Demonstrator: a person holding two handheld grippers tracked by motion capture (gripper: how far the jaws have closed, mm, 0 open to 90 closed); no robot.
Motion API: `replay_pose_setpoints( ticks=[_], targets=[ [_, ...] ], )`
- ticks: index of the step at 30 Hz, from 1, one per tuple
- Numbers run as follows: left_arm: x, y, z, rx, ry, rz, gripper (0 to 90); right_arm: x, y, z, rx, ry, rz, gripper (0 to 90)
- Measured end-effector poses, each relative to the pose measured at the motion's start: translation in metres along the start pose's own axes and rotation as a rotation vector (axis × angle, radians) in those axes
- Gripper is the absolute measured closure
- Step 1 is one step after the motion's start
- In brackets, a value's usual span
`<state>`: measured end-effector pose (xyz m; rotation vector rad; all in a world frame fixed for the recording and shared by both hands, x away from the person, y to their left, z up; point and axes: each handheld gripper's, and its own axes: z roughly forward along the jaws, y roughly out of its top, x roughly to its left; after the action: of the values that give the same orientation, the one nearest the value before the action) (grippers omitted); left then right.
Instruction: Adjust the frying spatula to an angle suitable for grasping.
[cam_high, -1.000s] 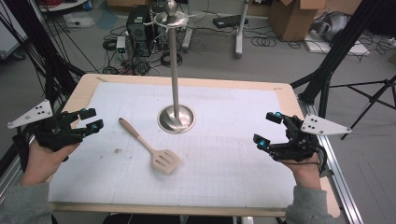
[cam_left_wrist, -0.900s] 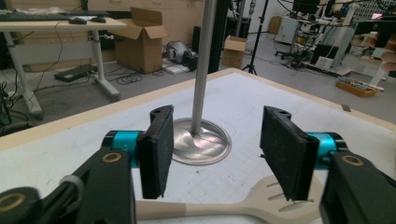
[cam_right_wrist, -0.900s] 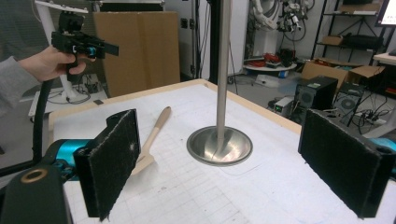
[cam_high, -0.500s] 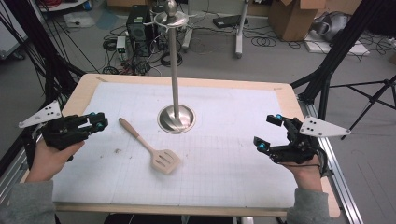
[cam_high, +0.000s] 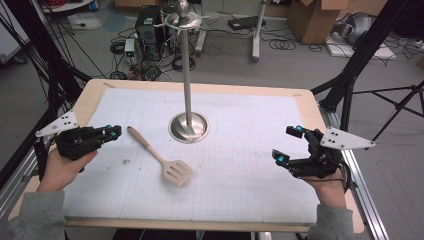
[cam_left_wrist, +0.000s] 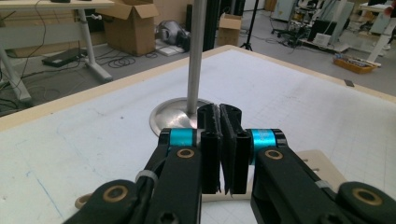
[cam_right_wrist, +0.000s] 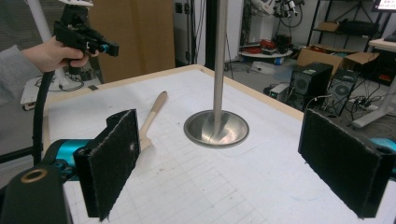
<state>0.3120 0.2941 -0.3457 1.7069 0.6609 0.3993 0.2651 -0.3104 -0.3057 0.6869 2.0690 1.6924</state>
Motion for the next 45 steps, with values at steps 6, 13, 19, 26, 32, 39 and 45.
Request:
replay_pose_setpoints(
  ticks=[6, 13, 19, 26, 32, 39, 45],
  targets=[
    [0.001, -0.004, 0.006, 0.017, 0.015, 0.012, 89.2, 0.001, -0.002, -0.001, 0.005, 0.001, 0.006, 11.8],
    [0.000, -0.008, 0.016, 0.047, 0.003, 0.018, 89.5, 0.003, -0.002, -0.003, 0.015, 0.000, 0.002, 11.8],
    [0.002, -0.015, 0.026, 0.080, 0.007, 0.007, 89.4, 0.003, -0.004, -0.005, 0.020, -0.005, 0.005, 11.8],
    [0.000, -0.021, 0.033, 0.081, -0.034, 0.000, 89.4, 0.002, -0.007, -0.005, 0.017, -0.022, 0.016, 11.1],
    [-0.003, -0.023, 0.040, 0.105, -0.061, 0.016, 89.4, 0.004, -0.008, -0.002, 0.032, -0.012, 0.016, 11.1],
    [-0.003, -0.027, 0.050, 0.138, -0.084, 0.011, 89.4, 0.005, -0.008, -0.003, 0.040, -0.005, 0.014, 11.2],
    [-0.002, -0.030, 0.061, 0.171, -0.093, -0.007, 89.5, 0.007, -0.011, -0.007, 0.046, -0.012, 0.009, 11.2]
  ],
)
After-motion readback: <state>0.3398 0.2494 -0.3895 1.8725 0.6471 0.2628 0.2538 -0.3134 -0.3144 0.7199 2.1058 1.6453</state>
